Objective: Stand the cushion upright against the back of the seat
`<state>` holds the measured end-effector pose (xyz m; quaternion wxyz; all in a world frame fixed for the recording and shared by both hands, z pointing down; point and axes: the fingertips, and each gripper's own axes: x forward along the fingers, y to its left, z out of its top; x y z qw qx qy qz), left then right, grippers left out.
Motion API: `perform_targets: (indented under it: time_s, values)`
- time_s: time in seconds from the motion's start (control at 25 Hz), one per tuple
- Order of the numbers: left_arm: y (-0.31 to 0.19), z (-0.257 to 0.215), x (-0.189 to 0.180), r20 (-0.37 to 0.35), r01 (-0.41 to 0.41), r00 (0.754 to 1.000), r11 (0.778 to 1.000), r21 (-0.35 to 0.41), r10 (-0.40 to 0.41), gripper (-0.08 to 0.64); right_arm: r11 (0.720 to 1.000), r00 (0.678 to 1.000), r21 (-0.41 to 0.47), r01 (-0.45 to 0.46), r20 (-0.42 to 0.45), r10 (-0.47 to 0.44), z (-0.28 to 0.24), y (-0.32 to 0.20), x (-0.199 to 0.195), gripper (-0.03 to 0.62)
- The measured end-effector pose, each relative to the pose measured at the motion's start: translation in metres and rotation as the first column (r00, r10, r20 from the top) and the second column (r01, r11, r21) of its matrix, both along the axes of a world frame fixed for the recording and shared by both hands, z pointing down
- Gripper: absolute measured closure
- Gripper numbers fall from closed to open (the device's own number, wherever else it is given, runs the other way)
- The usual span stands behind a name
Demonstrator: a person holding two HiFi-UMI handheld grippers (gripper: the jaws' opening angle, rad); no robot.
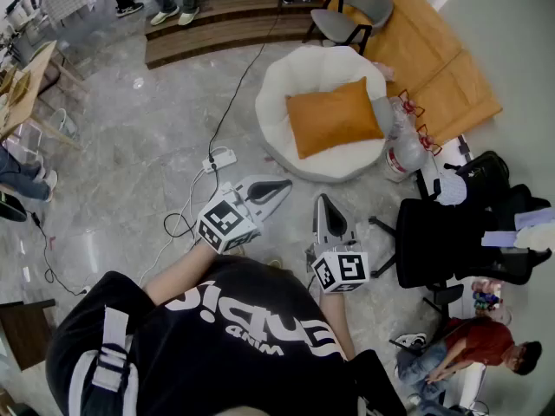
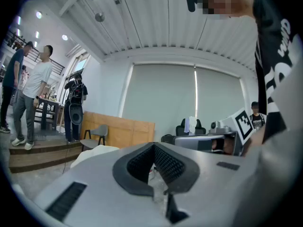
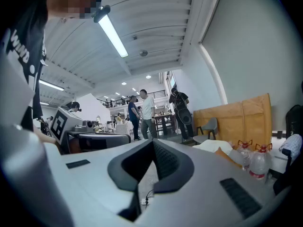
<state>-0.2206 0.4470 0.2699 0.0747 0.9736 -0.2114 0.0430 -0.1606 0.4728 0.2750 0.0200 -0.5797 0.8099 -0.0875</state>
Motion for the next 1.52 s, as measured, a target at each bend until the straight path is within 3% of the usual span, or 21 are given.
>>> perform_targets:
  time_s: [0.48, 1.0, 1.52]
  values:
    - [0.001, -0.007, -0.011, -0.002, -0.006, 1.0, 1.0, 0.011, 0.006, 0.554, 0.999, 0.999, 0.018, 0.032, 0.03, -0.032, -0.008, 0.007, -0.013, 0.572]
    - [-0.009, 0.003, -0.057, 0.012, -0.1, 0.995, 0.995, 0.021, 0.1, 0.554, 0.99, 0.989, -0.005, -0.142, 0.037, 0.143, 0.008, 0.017, -0.032, 0.572]
    - [-0.053, 0.013, -0.052, -0.012, -0.11, 0.994, 0.994, -0.014, 0.109, 0.554, 0.979, 0.978, -0.02, -0.201, 0.05, 0.202, 0.016, -0.018, -0.018, 0.571]
